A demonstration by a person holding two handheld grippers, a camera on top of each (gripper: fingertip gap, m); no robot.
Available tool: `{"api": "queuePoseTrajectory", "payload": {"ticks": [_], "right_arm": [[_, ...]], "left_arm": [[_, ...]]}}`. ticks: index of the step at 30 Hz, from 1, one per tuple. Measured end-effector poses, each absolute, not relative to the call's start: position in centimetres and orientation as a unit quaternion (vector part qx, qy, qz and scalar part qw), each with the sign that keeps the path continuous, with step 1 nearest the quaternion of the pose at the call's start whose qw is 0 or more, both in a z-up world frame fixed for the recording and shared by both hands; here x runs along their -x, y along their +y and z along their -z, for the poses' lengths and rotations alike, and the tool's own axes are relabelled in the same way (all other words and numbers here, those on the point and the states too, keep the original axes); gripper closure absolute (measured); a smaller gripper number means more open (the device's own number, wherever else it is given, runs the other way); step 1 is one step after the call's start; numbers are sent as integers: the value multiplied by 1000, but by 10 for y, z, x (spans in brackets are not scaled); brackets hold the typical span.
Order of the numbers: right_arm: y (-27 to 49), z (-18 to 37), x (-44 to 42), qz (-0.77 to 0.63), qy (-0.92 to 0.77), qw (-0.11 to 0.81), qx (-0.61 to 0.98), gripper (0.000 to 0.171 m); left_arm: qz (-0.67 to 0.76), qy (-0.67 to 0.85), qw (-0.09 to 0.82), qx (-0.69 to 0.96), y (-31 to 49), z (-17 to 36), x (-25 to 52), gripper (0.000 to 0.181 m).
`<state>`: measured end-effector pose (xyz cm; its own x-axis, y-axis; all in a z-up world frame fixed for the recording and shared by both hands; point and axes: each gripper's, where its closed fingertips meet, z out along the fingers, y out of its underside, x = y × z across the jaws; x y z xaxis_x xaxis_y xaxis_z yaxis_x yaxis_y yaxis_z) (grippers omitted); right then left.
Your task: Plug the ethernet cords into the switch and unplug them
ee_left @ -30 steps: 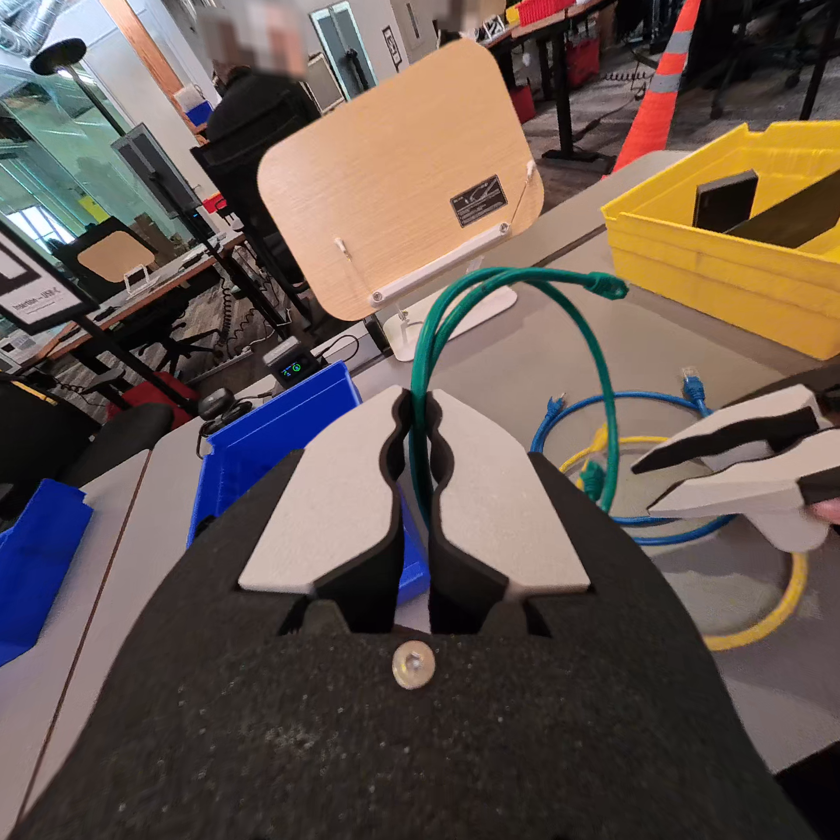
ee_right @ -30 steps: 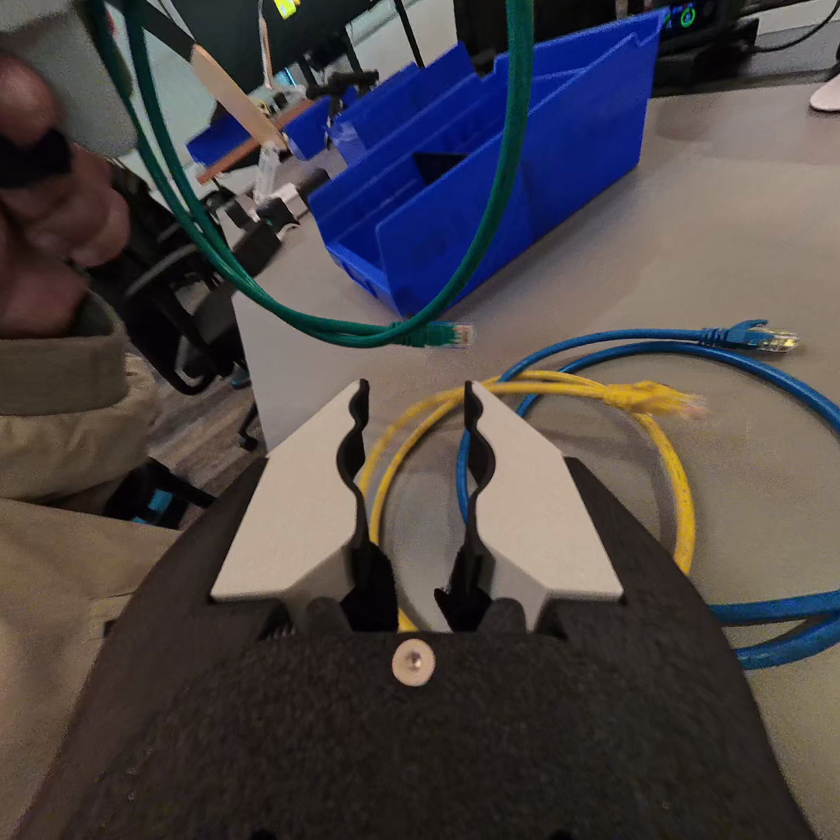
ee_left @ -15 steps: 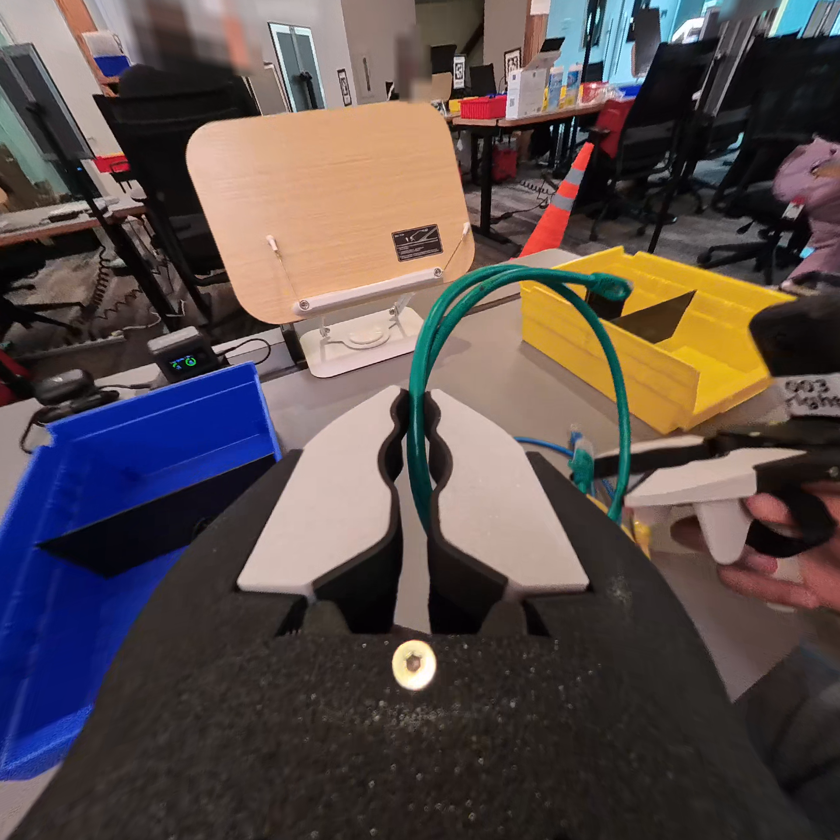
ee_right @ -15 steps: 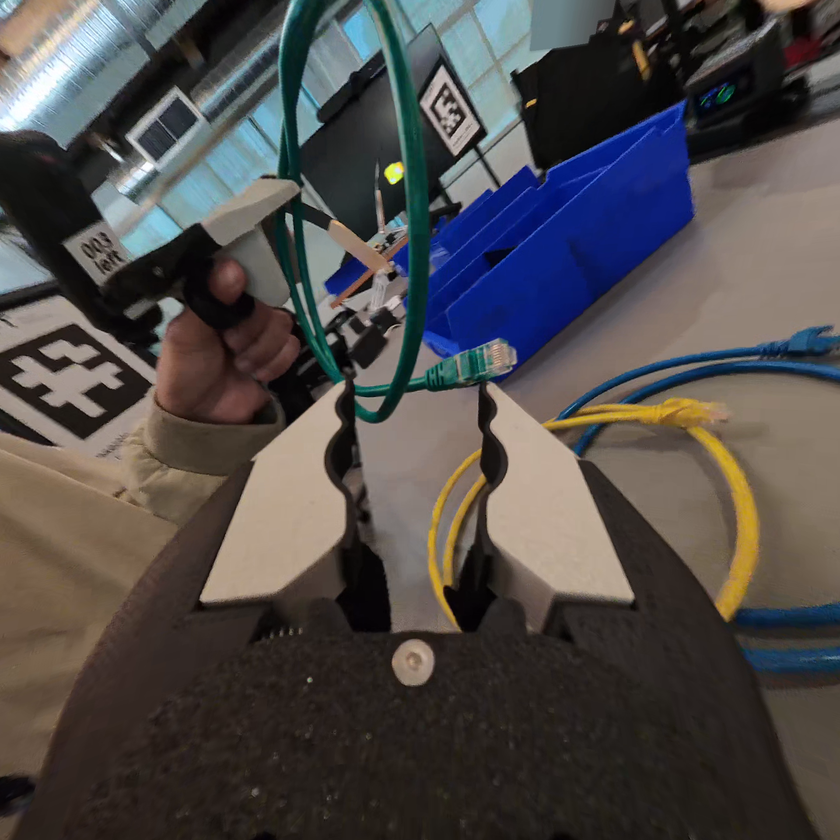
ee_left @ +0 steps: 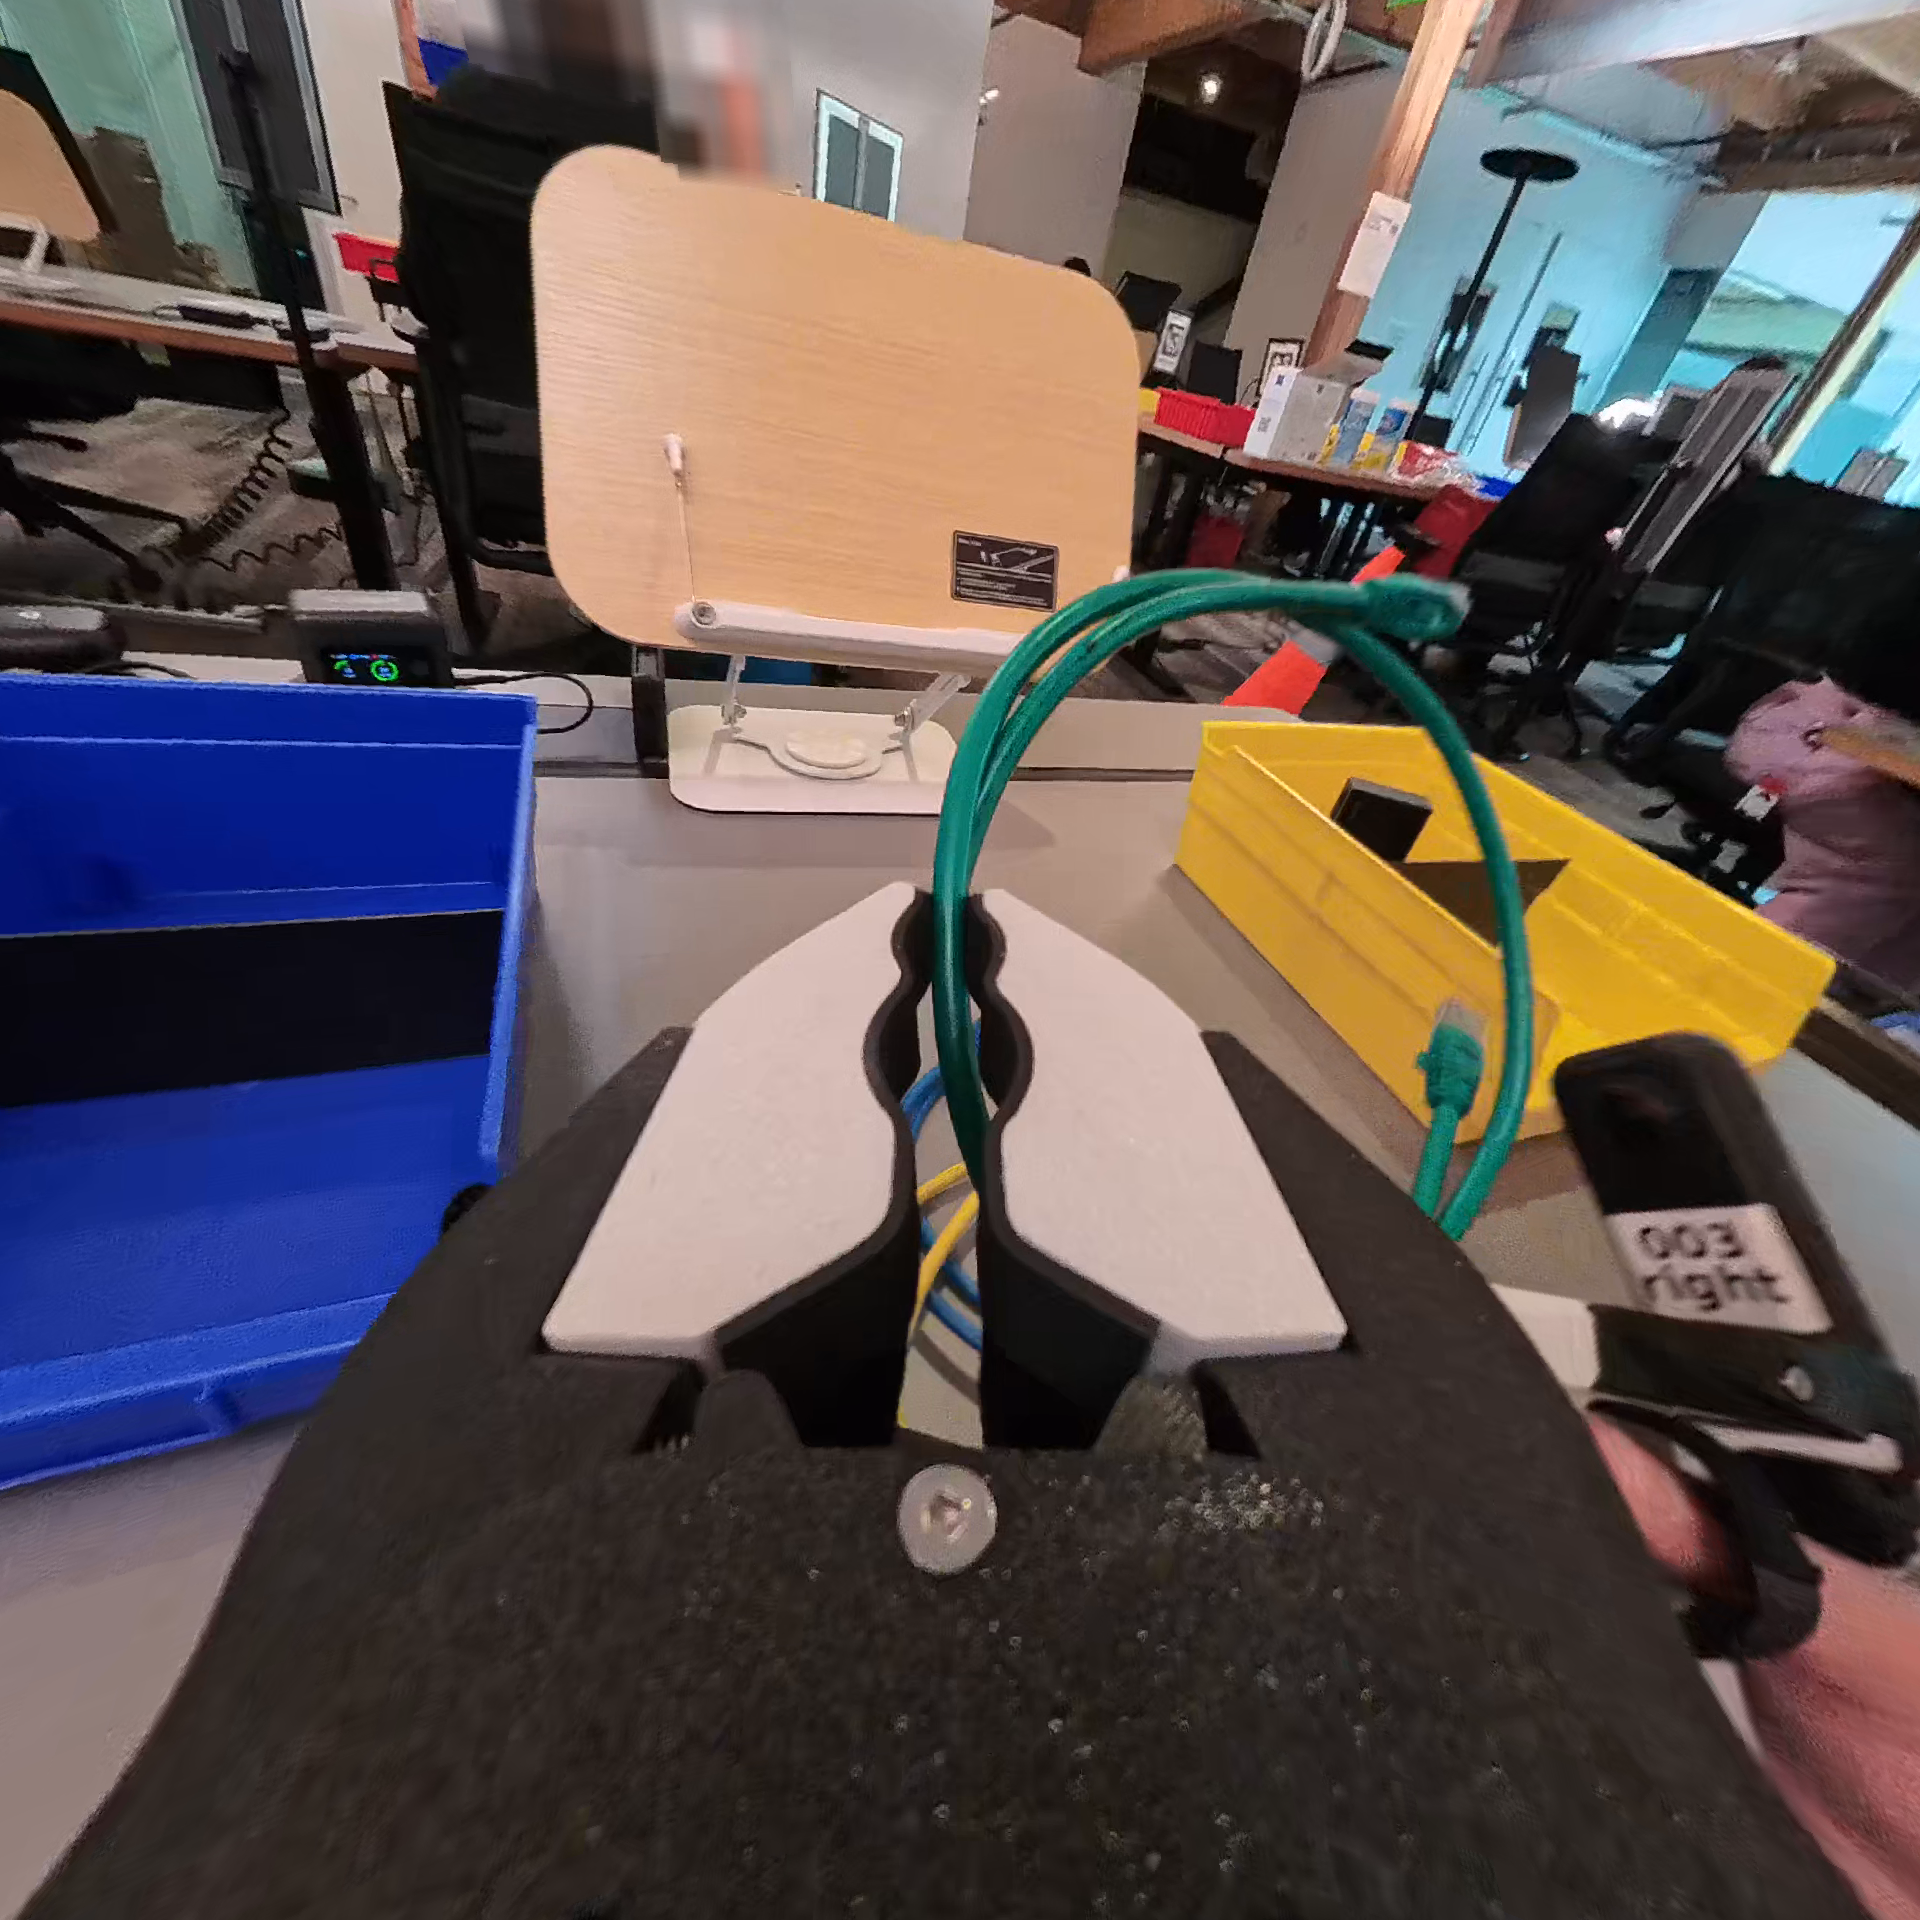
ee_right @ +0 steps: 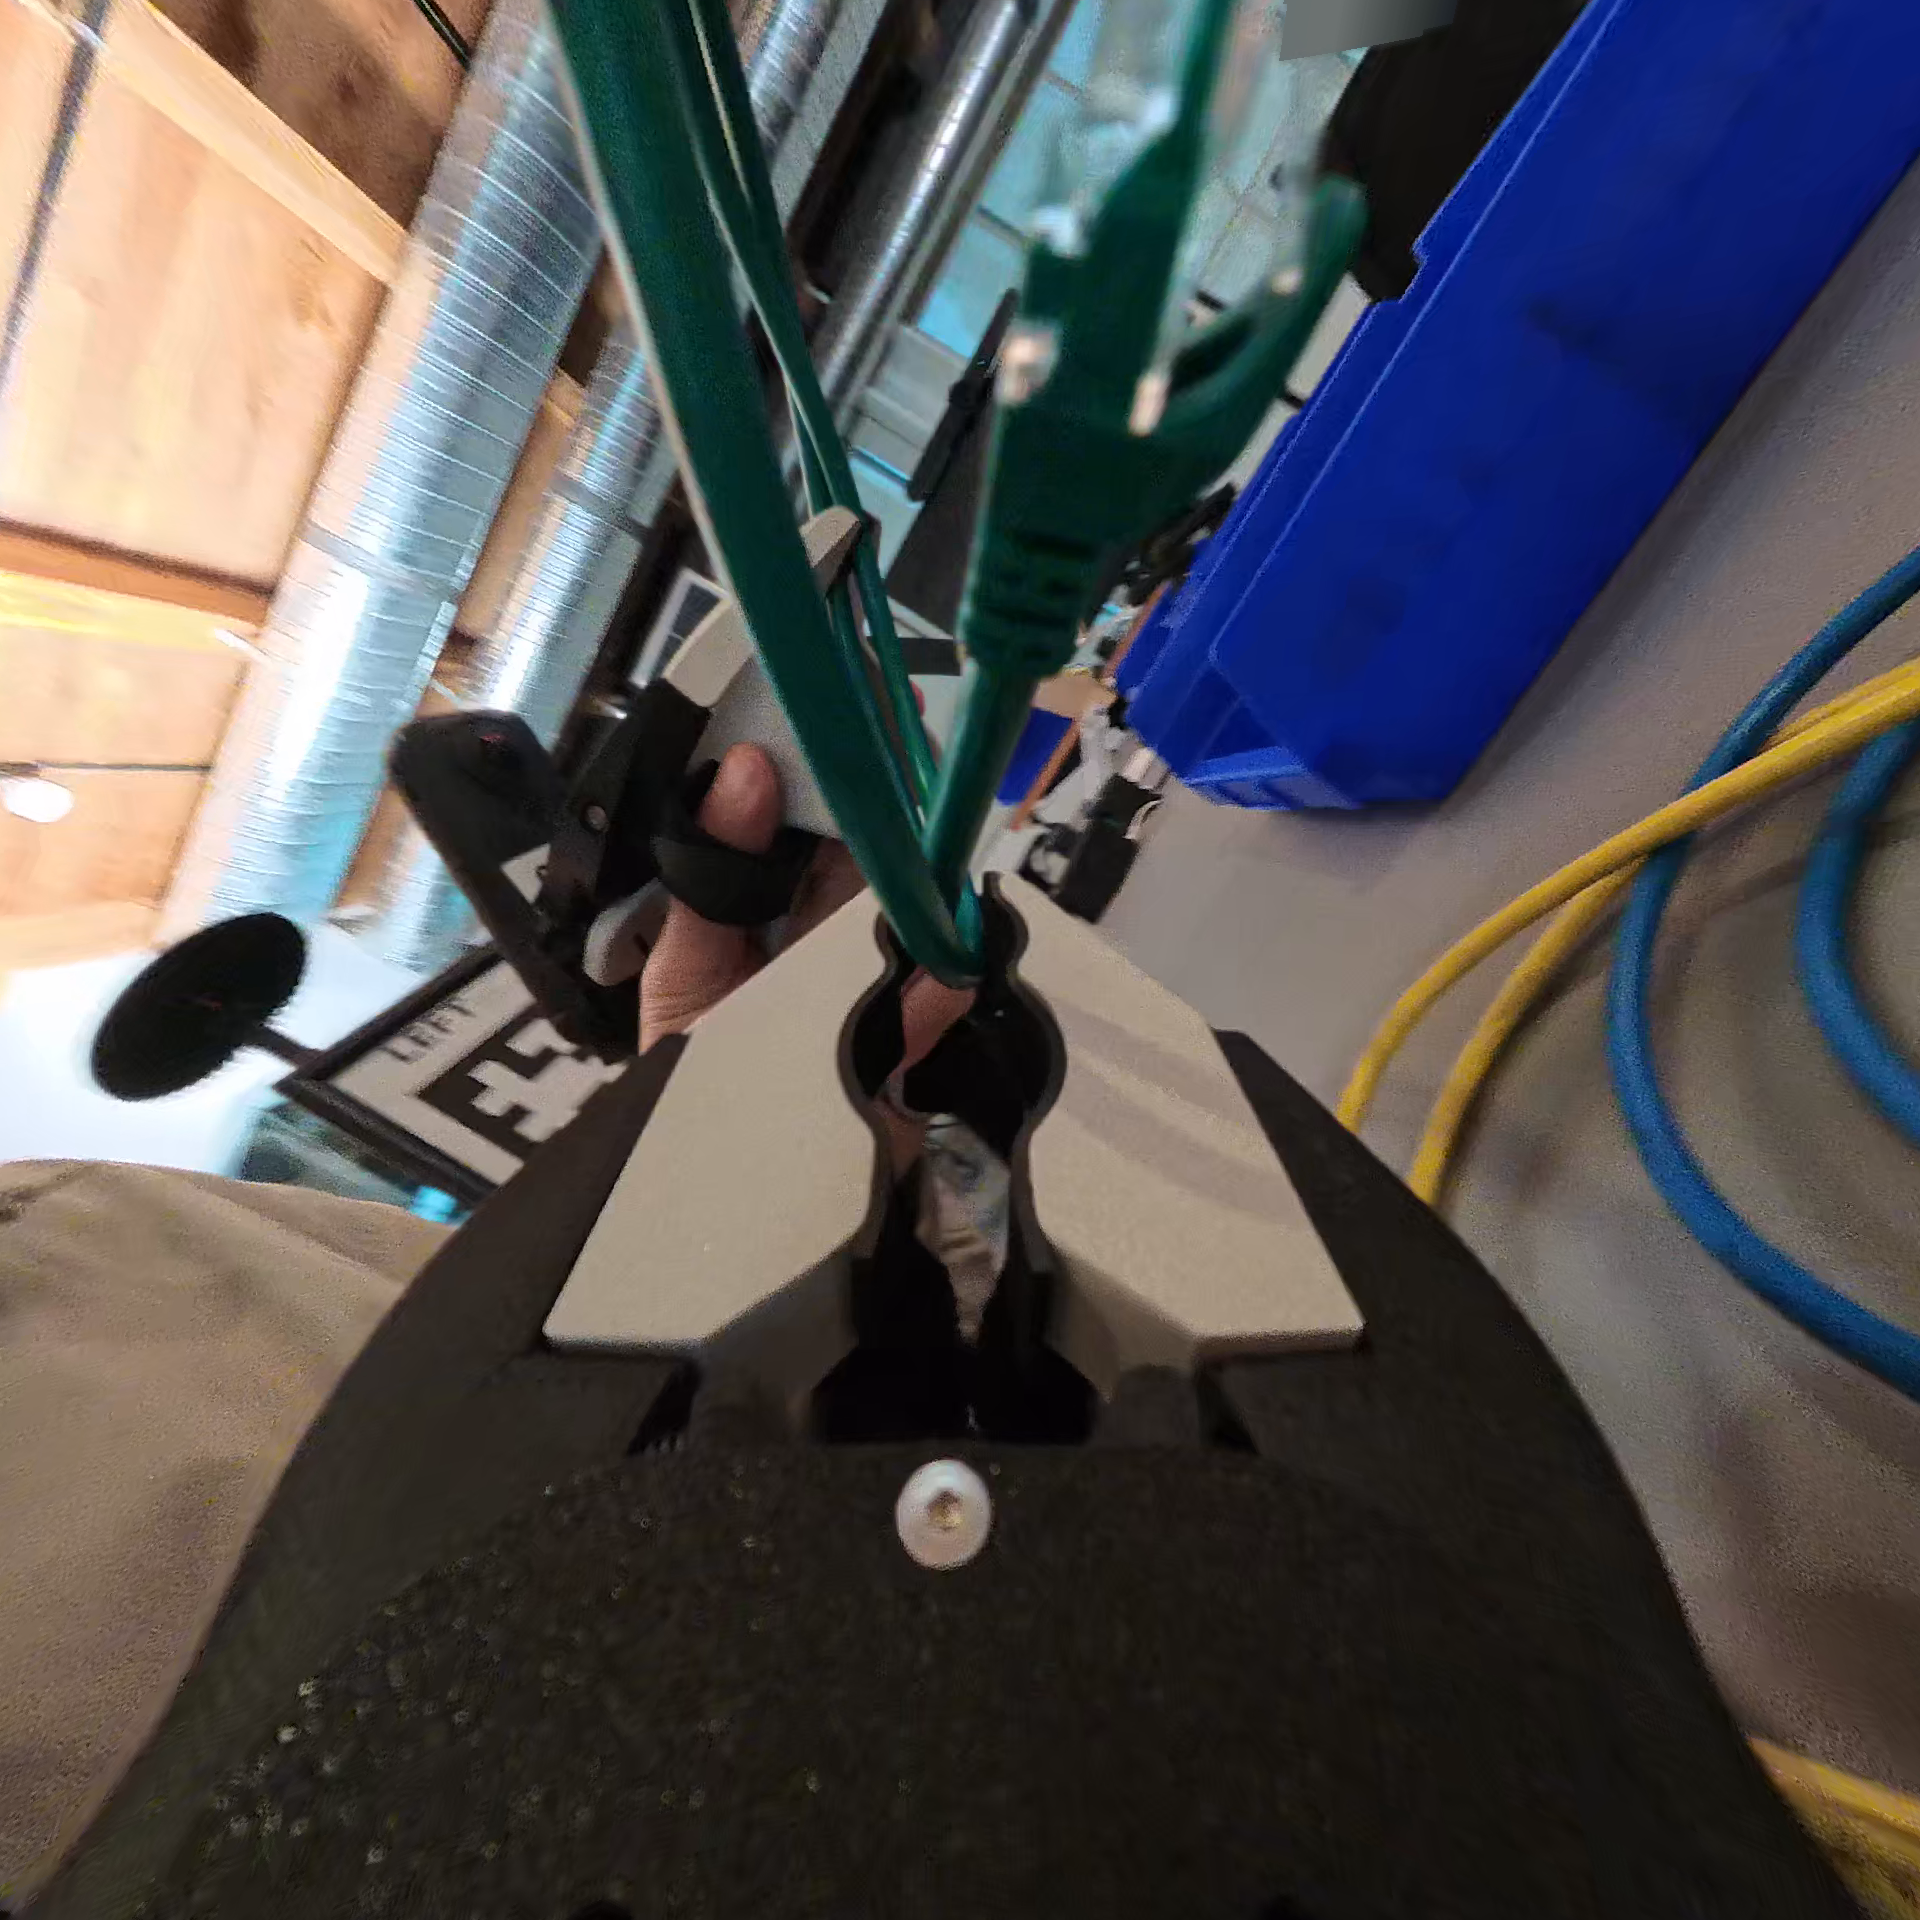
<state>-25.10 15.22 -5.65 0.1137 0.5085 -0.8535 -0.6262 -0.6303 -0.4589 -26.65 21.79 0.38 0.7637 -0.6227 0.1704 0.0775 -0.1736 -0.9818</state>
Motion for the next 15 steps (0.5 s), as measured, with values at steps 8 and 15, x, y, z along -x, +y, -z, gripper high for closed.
{"api": "queuePoseTrajectory", "payload": {"ticks": [8, 15], "right_arm": [[154, 32, 155, -399, -41, 559, 726, 161], [100, -41, -32, -8, -76, 642, 763, 166]], "left_arm": [[337, 310, 536, 709, 182, 42, 253, 123], [356, 374, 430, 741, 144, 118, 246, 141]]}}
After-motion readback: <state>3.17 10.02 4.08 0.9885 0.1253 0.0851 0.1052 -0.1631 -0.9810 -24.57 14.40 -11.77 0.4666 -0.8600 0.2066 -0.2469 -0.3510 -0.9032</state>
